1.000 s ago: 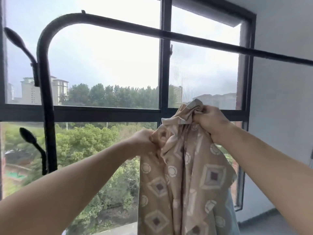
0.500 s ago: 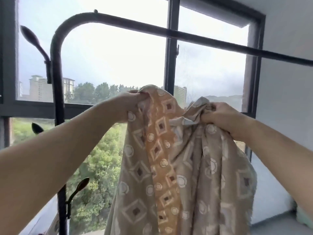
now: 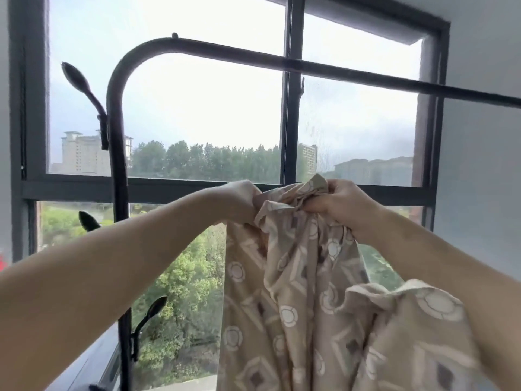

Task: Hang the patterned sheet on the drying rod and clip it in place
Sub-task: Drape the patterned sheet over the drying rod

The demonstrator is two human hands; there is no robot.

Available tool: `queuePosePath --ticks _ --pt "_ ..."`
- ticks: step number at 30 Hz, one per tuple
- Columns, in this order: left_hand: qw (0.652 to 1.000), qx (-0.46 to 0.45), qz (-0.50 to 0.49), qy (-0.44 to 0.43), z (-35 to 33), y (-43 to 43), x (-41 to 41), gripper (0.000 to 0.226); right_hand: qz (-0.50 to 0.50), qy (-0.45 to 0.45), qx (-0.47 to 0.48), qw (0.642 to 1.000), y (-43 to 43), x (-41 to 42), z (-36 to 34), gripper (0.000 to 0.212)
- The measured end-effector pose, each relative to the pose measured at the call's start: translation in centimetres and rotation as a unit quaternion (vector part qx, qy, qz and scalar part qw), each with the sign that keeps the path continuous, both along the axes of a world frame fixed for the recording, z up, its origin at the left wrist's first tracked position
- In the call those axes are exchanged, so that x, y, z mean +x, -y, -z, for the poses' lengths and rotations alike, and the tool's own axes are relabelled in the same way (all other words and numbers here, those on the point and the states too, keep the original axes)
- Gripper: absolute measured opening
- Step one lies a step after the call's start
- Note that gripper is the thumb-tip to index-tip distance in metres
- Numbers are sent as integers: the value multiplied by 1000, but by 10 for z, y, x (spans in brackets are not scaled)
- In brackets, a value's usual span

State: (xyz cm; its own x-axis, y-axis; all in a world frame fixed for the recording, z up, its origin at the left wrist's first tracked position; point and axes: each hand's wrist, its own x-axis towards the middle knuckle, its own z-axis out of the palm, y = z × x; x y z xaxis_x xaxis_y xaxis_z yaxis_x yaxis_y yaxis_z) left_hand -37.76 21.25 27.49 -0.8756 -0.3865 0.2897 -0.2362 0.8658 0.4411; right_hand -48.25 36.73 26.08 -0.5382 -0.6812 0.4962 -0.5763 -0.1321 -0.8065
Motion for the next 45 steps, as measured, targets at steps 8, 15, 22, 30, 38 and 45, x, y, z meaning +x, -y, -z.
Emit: queuePosePath --ticks 8,15,22,30,38,45 --pt "948 255 -35 -186 20 18 0 25 190 -8 -141 972 -13 -15 -24 14" --pt "974 -54 35 -218 -70 -10 30 17 308 -258 -163 901 -52 -11 -64 8" --pt "967 -92 45 -235 -74 -13 23 17 202 -193 -88 956 -61 -8 -52 13" --pt "975 -89 117 -165 -65 -51 0 13 -111 -31 142 983 -31 15 -34 42" --pt "990 91 105 -4 -42 -16 11 10 45 -33 7 998 -9 -2 -34 11" --pt "993 83 42 79 -30 25 37 4 206 -67 -175 960 -15 -19 -70 9"
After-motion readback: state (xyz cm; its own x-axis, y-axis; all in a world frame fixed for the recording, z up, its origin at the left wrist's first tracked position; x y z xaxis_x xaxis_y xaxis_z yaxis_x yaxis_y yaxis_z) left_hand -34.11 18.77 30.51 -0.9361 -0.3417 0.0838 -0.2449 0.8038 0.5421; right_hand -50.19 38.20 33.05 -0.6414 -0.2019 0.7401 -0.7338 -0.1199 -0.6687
